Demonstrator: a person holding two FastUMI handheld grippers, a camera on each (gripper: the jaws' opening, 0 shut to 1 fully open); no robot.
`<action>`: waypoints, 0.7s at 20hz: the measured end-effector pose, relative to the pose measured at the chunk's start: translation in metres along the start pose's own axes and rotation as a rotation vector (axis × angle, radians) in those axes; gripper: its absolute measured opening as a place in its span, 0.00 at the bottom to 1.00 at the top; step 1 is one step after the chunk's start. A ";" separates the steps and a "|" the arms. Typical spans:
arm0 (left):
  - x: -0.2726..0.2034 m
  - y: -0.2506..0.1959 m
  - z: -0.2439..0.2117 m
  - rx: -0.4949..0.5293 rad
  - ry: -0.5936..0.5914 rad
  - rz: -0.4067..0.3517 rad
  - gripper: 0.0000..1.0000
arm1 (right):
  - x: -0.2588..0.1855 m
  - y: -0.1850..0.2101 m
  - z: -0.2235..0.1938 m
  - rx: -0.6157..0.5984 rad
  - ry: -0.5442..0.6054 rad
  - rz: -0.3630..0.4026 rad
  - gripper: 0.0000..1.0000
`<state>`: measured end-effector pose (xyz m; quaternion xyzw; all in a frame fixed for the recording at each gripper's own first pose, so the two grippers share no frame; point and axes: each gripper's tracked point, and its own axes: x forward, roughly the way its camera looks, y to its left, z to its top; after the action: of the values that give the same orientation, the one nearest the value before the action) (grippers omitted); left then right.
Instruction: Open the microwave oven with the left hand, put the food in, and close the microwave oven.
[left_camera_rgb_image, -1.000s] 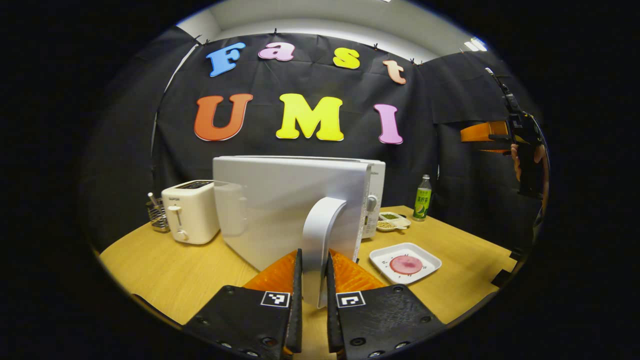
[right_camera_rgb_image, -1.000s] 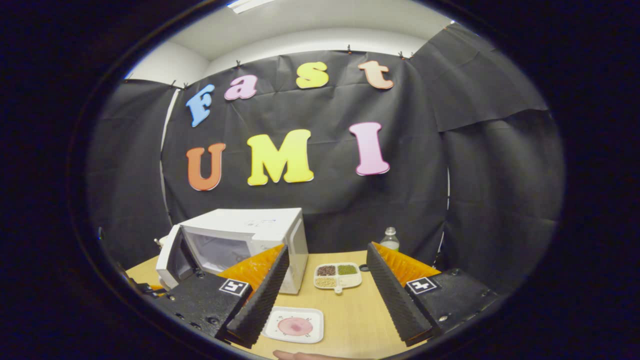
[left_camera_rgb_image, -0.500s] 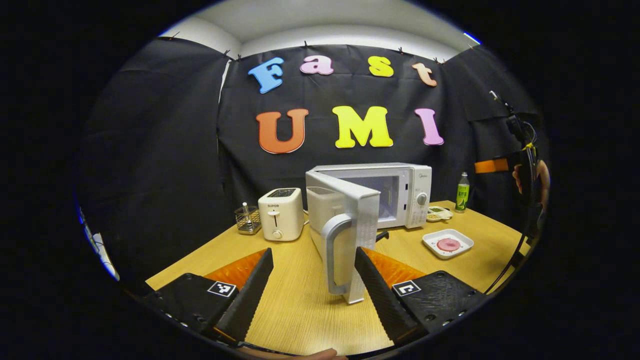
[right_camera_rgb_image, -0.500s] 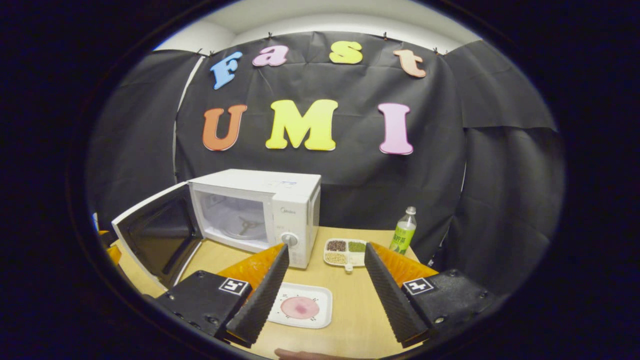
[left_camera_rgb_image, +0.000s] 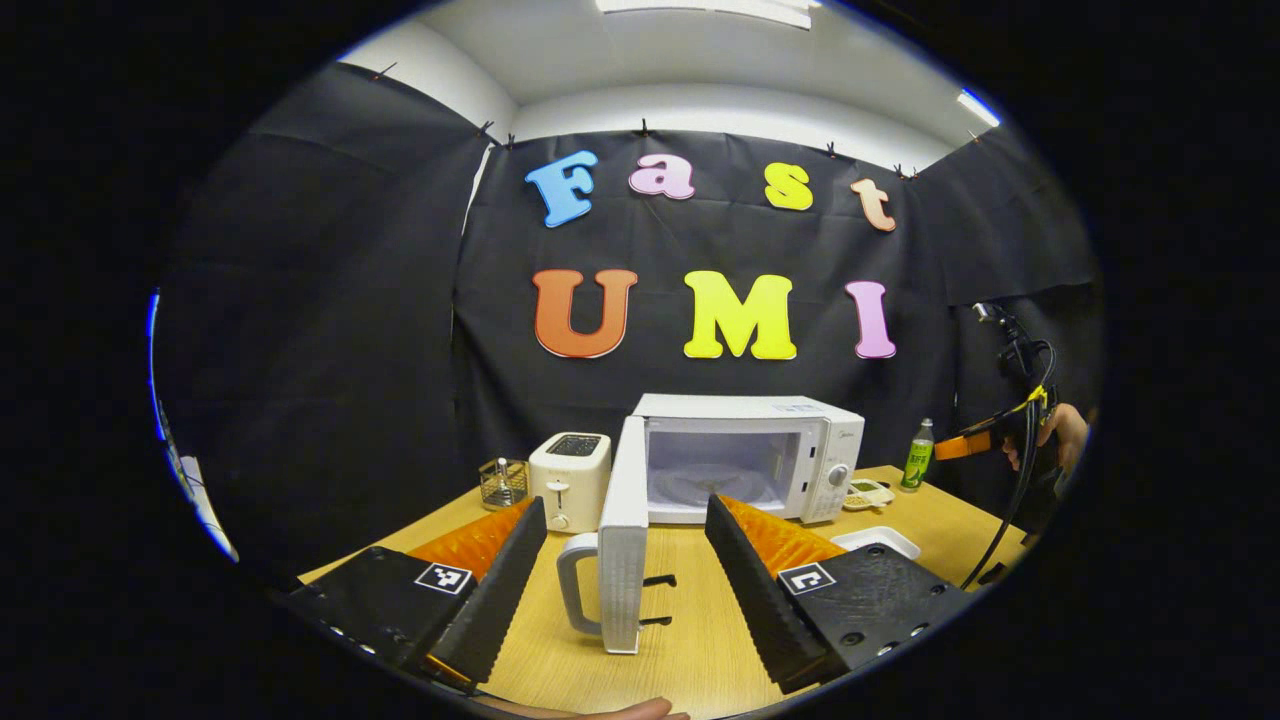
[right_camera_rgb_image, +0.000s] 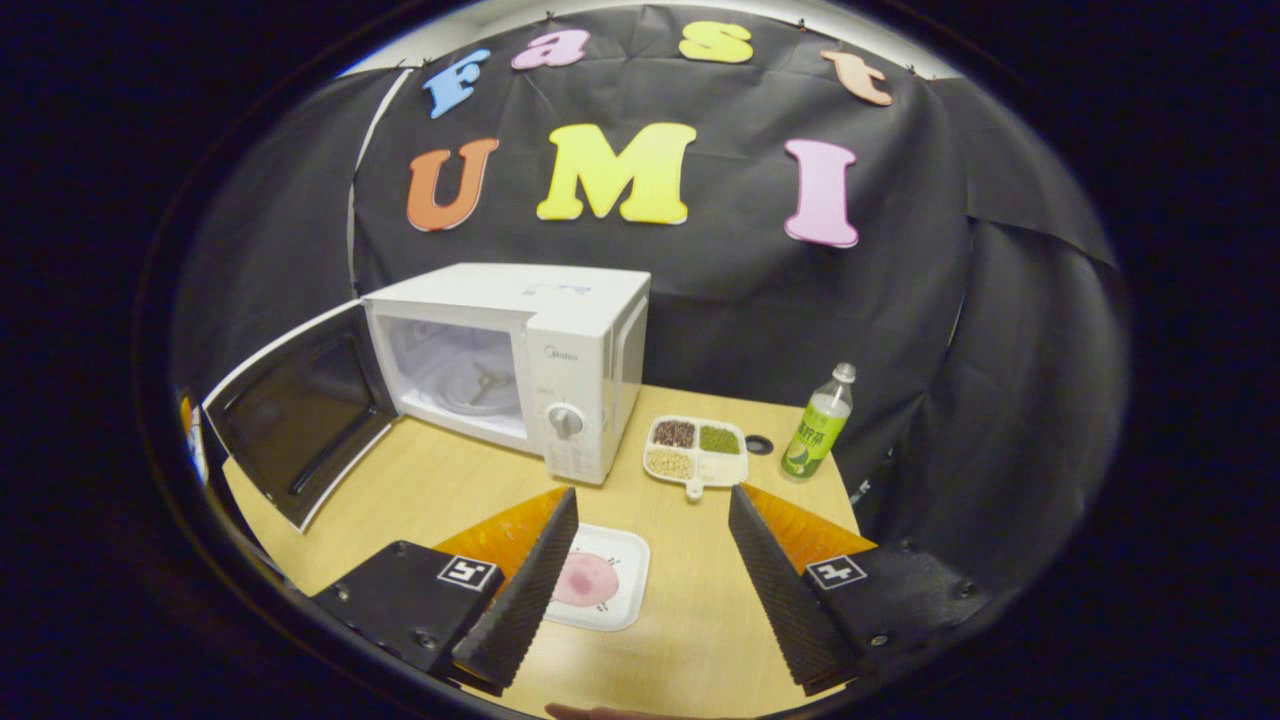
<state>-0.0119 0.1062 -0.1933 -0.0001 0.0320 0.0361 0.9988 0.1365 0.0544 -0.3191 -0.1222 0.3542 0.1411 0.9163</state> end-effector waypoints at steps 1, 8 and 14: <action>0.001 -0.004 0.007 -0.012 -0.003 -0.003 0.95 | 0.009 0.002 -0.005 0.007 0.054 0.024 0.97; 0.008 -0.021 0.048 0.021 -0.071 0.020 0.95 | 0.061 -0.002 -0.085 0.097 0.481 0.107 0.89; 0.011 -0.040 0.064 0.011 -0.106 0.004 0.95 | 0.095 0.008 -0.126 0.186 0.666 0.198 0.70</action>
<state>0.0065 0.0672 -0.1302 0.0073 -0.0210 0.0378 0.9990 0.1236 0.0374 -0.4760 -0.0427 0.6547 0.1487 0.7399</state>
